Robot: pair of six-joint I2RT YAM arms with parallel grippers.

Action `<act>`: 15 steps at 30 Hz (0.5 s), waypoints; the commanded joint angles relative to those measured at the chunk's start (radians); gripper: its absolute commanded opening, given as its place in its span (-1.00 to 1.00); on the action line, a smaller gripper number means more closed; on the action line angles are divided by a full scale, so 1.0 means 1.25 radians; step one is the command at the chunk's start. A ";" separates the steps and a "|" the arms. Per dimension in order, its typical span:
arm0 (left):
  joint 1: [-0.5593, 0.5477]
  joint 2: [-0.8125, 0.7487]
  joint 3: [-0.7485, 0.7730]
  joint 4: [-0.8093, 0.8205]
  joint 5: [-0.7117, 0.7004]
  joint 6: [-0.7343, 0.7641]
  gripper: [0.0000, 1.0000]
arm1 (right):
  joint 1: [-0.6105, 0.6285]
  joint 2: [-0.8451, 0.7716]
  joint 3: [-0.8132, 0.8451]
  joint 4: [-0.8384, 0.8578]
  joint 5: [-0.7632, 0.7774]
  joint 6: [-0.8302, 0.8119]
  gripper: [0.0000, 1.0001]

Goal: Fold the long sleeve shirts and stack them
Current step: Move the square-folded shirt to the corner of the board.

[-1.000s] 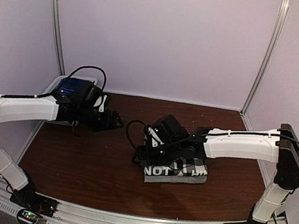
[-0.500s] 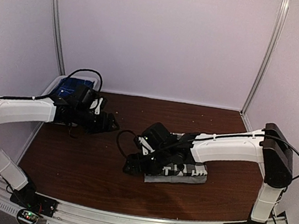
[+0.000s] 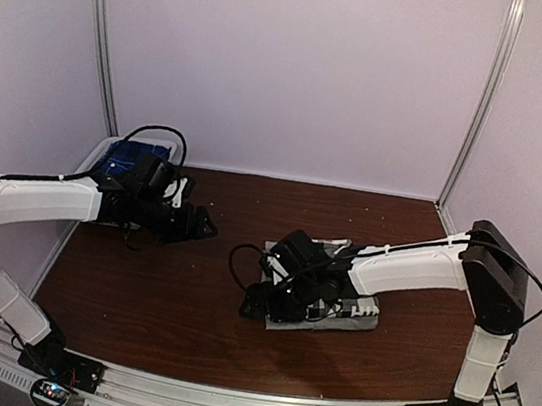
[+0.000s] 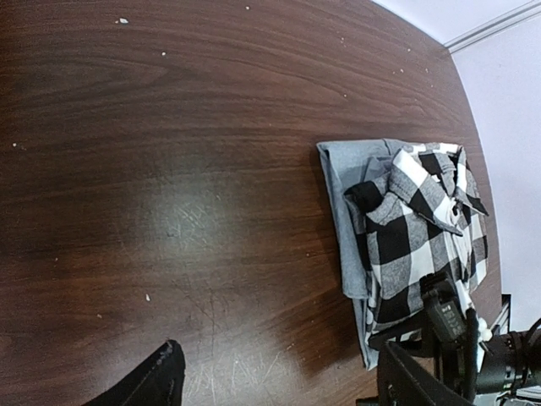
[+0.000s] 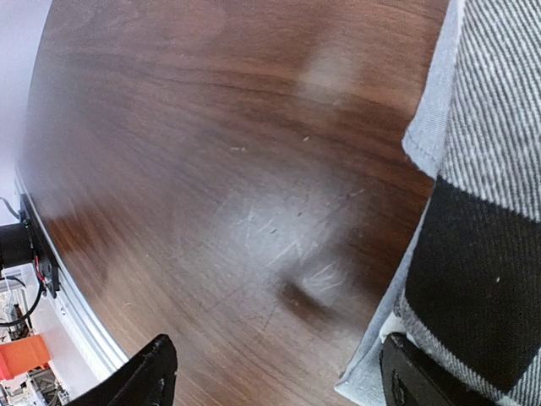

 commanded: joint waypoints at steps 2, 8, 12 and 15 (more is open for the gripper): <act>0.006 0.010 0.010 0.024 0.012 0.009 0.59 | -0.063 -0.013 -0.044 0.001 0.048 -0.025 0.69; 0.006 0.025 0.026 0.018 0.018 0.008 0.59 | -0.158 -0.005 -0.058 -0.001 0.049 -0.073 0.69; 0.006 0.025 0.032 0.010 0.013 0.009 0.59 | -0.225 -0.004 -0.061 -0.025 0.052 -0.124 0.69; 0.006 0.024 0.032 0.007 0.012 0.009 0.59 | -0.279 -0.003 -0.075 -0.033 0.052 -0.155 0.69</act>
